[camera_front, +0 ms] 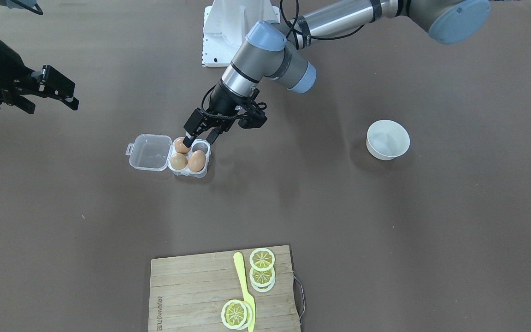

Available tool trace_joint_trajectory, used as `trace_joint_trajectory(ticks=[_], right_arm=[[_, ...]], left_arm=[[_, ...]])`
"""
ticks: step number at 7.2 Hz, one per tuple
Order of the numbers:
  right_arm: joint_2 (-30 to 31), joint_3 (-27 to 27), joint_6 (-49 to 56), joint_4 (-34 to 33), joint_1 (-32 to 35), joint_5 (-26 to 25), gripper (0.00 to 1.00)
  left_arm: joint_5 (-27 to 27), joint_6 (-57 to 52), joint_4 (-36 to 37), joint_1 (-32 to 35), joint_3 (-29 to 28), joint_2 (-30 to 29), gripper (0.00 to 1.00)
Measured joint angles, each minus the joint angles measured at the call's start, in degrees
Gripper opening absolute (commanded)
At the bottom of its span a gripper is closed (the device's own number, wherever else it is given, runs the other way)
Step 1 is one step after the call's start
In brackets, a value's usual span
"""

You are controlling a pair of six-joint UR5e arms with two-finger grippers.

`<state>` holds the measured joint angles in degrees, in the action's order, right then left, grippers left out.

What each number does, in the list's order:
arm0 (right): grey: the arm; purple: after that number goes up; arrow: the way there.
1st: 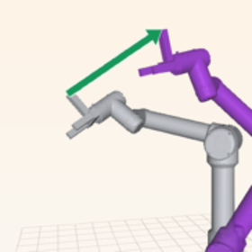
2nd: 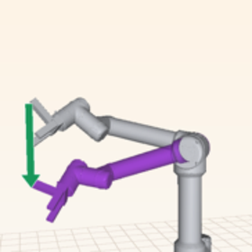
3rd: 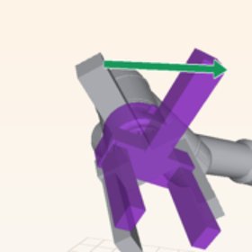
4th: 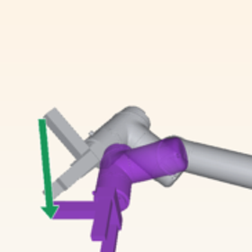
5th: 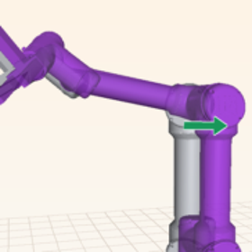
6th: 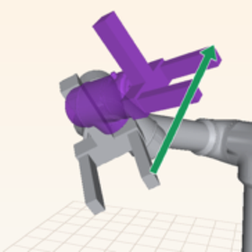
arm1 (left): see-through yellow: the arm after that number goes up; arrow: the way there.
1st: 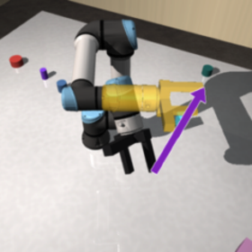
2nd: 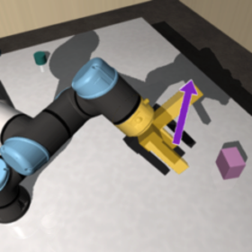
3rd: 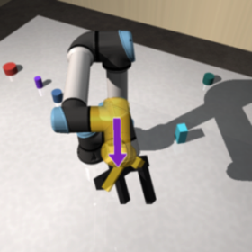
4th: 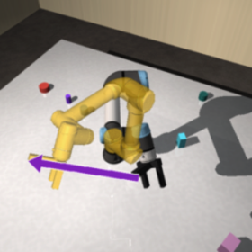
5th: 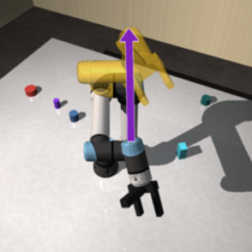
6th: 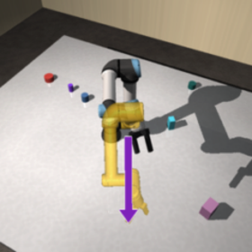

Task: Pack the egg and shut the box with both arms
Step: 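Raise the left gripper away while the right gripper moves toward the box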

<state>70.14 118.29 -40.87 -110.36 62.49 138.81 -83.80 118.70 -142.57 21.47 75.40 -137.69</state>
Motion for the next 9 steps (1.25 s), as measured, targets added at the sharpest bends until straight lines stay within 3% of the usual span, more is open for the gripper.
trace_joint_trajectory(ticks=[2,6,7,9], right_arm=[[-0.2,0.0,-0.1,0.0,0.0,0.4,1.0],[-4.6,-3.3,-0.5,2.1,-0.5,-0.1,1.0],[-5.9,-7.1,-3.2,8.1,-0.9,-0.2,1.0],[-8.0,-16.3,-16.3,26.8,-3.8,-2.4,0.99]], left_arm=[[-0.7,-0.4,0.2,2.7,0.0,0.0,0.0],[-8.3,-3.3,1.0,8.4,-0.3,0.9,0.0],[-10.2,-3.4,1.0,9.4,0.1,1.9,0.0],[-15.2,-3.8,1.0,12.1,1.7,4.6,0.0]])
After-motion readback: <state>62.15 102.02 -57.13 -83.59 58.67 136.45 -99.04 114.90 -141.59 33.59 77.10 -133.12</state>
